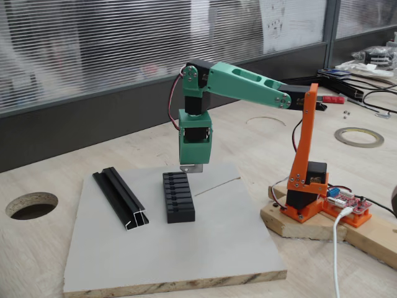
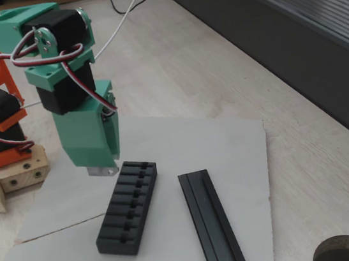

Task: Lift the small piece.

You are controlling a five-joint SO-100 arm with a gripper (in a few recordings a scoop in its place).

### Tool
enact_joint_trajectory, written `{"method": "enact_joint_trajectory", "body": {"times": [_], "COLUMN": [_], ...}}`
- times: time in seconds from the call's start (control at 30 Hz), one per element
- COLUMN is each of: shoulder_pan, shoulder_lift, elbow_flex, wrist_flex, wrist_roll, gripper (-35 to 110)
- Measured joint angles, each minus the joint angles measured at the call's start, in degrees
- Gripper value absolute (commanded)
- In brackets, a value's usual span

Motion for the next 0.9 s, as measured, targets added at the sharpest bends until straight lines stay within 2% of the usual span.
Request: {"method": "enact_joint_trajectory", "body": {"times": [0.3,0.9], "shoulder_pan": [0.4,-0.1], "shoulder_lift": [0.1,0.1], "elbow_flex": [-6.3,-6.5], "wrist_flex": [0.0,0.0], "wrist_roll": [0.0,0.0], "gripper": [8,8]}}
